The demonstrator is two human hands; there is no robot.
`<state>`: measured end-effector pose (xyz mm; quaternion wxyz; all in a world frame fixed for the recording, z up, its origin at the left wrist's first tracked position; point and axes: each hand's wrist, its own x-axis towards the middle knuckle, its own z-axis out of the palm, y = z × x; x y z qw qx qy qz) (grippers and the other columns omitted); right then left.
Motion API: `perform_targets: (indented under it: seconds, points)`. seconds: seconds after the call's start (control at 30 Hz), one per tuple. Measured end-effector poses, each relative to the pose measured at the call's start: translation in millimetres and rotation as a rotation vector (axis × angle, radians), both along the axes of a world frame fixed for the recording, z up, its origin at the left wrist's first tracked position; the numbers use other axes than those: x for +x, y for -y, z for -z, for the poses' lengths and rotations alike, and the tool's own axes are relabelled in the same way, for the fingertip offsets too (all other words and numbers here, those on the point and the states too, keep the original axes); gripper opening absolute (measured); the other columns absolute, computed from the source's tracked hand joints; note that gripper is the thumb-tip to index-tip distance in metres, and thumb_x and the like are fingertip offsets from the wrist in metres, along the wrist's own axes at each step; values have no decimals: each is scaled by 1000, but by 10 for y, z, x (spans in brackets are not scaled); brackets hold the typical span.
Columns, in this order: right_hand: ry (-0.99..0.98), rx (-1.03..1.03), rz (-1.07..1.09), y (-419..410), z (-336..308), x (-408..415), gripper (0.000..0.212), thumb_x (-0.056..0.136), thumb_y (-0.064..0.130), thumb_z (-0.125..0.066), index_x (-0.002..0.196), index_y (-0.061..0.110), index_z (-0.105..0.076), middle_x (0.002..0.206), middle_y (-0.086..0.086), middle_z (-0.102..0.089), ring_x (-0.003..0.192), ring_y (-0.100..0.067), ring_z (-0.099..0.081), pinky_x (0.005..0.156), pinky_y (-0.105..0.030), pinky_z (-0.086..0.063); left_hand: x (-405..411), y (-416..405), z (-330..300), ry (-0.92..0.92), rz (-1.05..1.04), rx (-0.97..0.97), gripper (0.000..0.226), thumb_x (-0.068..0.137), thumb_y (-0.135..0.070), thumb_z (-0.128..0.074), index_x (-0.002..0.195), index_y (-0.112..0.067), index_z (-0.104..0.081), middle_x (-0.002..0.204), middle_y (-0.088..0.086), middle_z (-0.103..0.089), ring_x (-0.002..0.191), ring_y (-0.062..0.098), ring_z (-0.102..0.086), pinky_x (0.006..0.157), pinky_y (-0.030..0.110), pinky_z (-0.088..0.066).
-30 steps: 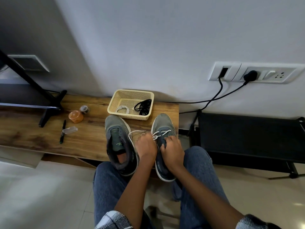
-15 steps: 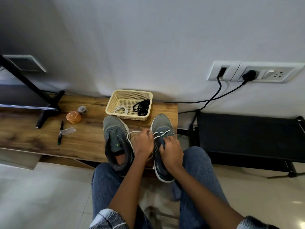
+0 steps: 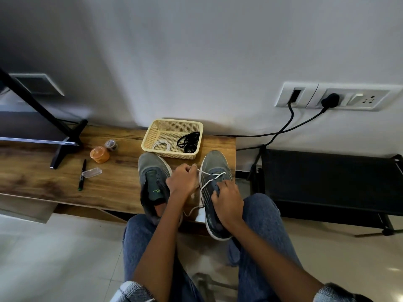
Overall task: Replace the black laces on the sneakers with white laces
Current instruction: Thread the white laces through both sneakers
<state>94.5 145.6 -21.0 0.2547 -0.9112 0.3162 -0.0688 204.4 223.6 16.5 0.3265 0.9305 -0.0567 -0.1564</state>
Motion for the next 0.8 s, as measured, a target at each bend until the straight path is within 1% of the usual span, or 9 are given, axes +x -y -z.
perform_targets:
  seconds: [0.1,0.17,0.3,0.4,0.5,0.57,0.67,0.73,0.8]
  points:
    - [-9,-3,-2,2,-7,-3,34,94,21,-46,124,9,-57,125,-6,-54,118,-22,-46,92,-32,-41,-14,-37,-208,57,-33,-189,34,95,-35,-47,68,-17,-55,75,2,-64,77,23,-59,89,43,-45]
    - [-20,2,-4,6,-23,-10,34,95,21,-45,124,9,-56,125,-5,-53,118,-21,-45,91,-31,-41,-72,-35,-348,62,-11,-355,28,95,-28,-50,71,-18,-61,74,2,-65,76,23,-62,81,44,-51]
    - [15,133,-13,70,-51,18,33,90,20,-54,121,10,-58,122,-7,-55,117,-24,-47,93,-32,-40,-226,24,-582,-57,73,-632,19,97,-16,-52,88,-12,-68,72,2,-65,65,15,-60,68,34,-52]
    - [135,321,-60,126,-186,40,38,81,11,-62,119,13,-61,118,-5,-58,116,-21,-50,98,-29,-39,-303,51,-680,-148,79,-748,21,97,-14,-52,110,-3,-65,81,3,-66,66,13,-59,68,29,-52]
    - [308,514,-117,64,-385,27,29,74,9,-62,98,24,-66,102,2,-64,101,-18,-58,92,-35,-47,-336,69,-721,-280,34,-858,23,99,-8,-49,119,-4,-59,93,5,-67,70,10,-63,62,23,-55]
    - [349,756,-116,-20,-528,8,21,76,10,-60,83,30,-64,84,5,-64,84,-18,-60,79,-37,-50,-341,90,-734,-345,12,-910,27,98,-4,-48,124,-5,-56,98,4,-68,72,9,-66,63,21,-56]
    - [403,1017,-95,-101,-678,-15,26,87,1,-51,75,20,-65,70,7,-62,72,-10,-55,71,-28,-44,-338,92,-741,-349,-48,-957,28,97,2,-47,123,-6,-55,101,4,-67,74,9,-67,68,21,-57]
    - [430,1096,-56,-99,-724,-44,22,94,5,-46,79,9,-61,67,0,-61,66,-12,-58,69,-28,-46,-319,75,-737,-325,-122,-992,28,96,5,-47,121,-5,-55,100,5,-67,72,10,-67,67,21,-58]
    - [418,1120,-37,-36,-721,-105,24,99,12,-44,82,6,-59,60,-3,-55,54,-12,-54,59,-26,-46,-285,53,-716,-297,-214,-1016,28,95,6,-47,121,-3,-55,98,6,-66,72,11,-67,64,20,-57]
